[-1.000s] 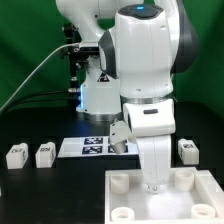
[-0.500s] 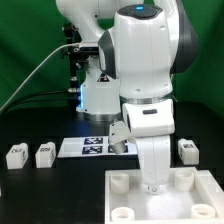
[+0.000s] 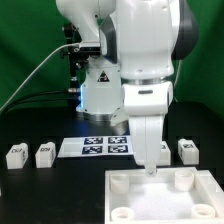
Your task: Assemble one leg
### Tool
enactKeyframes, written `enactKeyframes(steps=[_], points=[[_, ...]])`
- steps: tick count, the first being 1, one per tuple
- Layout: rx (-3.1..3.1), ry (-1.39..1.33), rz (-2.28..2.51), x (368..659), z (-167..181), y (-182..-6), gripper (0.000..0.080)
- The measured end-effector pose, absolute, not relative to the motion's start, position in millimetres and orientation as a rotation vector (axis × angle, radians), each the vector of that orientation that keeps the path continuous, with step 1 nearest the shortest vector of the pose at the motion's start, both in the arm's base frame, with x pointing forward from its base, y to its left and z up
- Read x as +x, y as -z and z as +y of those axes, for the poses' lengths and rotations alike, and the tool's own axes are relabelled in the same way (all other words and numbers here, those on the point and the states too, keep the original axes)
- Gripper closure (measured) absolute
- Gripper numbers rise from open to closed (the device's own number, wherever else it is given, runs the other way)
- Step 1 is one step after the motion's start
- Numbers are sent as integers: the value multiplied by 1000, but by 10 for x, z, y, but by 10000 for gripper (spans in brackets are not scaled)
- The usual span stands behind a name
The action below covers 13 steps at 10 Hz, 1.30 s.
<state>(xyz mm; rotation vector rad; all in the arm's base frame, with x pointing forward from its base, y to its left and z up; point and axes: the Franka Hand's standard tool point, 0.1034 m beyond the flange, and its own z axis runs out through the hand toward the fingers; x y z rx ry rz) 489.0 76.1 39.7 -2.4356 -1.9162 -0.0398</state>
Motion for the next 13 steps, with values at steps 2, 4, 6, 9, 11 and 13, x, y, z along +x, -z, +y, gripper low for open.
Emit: enactKeyframes(steps=[2, 4, 6, 9, 11, 13], points=[[-2725, 47, -1488, 4813, 1010, -564, 151], [-2904, 72, -1102, 4800, 1327, -688, 151], [-2978, 70, -824, 4792, 1388, -692, 151], [-3048, 28, -266, 4684, 1574, -629, 151], [-3053, -17, -113, 4584, 1704, -614, 151], [-3057, -54, -124, 4570, 1709, -605, 151]])
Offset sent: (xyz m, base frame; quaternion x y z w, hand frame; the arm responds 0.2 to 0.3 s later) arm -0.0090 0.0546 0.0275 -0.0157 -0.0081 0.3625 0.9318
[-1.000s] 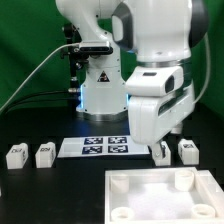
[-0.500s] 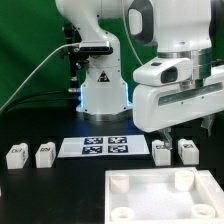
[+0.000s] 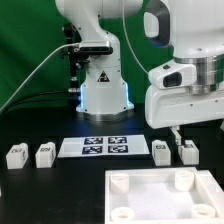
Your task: Assemble one leg
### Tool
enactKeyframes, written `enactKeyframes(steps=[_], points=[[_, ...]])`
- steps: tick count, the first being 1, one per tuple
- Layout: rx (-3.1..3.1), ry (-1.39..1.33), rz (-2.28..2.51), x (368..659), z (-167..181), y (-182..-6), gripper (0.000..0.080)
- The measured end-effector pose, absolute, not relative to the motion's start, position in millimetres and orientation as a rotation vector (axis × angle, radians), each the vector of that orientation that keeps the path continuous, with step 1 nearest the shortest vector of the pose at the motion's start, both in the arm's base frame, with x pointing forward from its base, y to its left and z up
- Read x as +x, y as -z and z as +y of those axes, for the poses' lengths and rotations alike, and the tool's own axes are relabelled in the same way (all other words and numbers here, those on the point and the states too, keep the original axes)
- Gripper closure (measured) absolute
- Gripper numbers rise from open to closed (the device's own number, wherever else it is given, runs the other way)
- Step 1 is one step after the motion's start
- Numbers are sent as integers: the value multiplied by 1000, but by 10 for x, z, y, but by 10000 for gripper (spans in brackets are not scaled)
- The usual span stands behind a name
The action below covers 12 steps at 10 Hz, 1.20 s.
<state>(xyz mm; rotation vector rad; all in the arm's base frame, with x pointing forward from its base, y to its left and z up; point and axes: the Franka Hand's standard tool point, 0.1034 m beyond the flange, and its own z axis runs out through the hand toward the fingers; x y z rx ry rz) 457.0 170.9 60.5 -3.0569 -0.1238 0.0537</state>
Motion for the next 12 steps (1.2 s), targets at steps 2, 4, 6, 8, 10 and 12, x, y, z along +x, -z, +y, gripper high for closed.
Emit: enactKeyframes(steps=[2, 4, 6, 8, 10, 12], points=[[-3072, -290, -147, 4491, 1661, -608, 151], [-3052, -599, -133, 4453, 1676, -572, 151], [-2994, -925, -131, 4327, 1701, -503, 151], [-2931, -1141, -138, 4342, 1711, -470, 151], [-2881, -1273, -141, 4352, 1708, -425, 151], [-2885, -1278, -143, 4263, 1723, -354, 151]])
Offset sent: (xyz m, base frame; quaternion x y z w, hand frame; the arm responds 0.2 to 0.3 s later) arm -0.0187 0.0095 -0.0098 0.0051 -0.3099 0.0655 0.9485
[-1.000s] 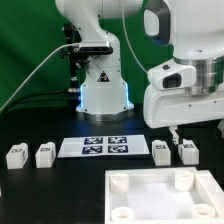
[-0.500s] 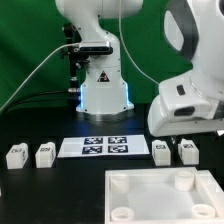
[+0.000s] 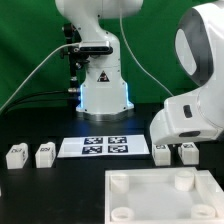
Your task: Assemble one leg
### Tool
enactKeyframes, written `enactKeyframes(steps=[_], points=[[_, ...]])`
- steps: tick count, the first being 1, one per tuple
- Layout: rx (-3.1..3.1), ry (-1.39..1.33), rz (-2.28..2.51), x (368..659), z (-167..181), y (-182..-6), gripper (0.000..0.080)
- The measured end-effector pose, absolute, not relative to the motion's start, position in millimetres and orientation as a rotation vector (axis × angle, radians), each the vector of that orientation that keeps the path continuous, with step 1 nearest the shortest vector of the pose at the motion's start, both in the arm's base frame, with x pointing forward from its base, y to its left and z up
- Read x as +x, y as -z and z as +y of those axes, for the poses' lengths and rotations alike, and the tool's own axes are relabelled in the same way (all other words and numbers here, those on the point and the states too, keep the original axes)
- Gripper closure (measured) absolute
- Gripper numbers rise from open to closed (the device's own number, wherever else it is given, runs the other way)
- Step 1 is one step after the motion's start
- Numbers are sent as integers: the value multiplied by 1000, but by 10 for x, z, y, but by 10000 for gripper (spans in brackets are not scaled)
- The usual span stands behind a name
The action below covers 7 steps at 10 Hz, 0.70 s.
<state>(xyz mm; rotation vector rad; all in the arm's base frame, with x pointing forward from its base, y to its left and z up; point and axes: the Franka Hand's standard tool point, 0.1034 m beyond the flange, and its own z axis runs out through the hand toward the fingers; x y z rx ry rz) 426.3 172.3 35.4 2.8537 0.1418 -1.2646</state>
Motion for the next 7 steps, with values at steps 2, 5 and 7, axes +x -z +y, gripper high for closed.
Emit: enactKeyframes(steps=[2, 5, 7], points=[[2855, 1257, 146, 4154, 1729, -237, 151], [2840, 1276, 144, 4050, 1737, -133, 151], [2840, 1278, 145, 4048, 1735, -128, 259]])
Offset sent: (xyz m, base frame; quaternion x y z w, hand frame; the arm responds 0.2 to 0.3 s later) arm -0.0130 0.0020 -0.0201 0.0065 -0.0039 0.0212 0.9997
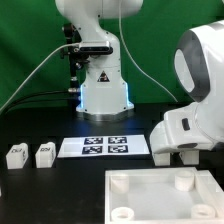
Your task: Assemble one leg
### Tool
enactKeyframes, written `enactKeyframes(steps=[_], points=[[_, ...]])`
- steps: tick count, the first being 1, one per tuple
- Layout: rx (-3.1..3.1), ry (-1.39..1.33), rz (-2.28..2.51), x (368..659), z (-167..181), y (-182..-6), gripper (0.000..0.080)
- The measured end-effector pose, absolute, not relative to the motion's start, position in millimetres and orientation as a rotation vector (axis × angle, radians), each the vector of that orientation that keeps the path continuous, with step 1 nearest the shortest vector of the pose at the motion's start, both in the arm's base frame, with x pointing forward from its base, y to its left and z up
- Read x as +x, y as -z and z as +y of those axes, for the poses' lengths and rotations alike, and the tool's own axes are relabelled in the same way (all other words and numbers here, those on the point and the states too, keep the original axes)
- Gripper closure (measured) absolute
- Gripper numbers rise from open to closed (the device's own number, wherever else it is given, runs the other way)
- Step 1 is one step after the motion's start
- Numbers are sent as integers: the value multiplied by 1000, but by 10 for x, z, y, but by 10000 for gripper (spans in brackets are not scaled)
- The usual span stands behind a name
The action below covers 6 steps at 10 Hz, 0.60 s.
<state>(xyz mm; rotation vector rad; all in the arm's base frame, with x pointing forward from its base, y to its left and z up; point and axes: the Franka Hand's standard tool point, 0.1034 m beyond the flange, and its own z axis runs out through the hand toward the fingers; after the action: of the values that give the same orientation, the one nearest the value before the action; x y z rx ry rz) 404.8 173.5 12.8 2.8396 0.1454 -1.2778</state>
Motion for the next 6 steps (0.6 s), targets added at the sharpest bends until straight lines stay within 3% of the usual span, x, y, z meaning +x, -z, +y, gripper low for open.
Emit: enactKeyframes(steps=[1, 2, 3, 6], points=[[2840, 1278, 145, 4048, 1735, -127, 395], [2840, 1278, 146, 4048, 1735, -127, 395], [2839, 1279, 146, 4047, 1735, -128, 508], [2839, 1278, 146, 4047, 1735, -128, 508]])
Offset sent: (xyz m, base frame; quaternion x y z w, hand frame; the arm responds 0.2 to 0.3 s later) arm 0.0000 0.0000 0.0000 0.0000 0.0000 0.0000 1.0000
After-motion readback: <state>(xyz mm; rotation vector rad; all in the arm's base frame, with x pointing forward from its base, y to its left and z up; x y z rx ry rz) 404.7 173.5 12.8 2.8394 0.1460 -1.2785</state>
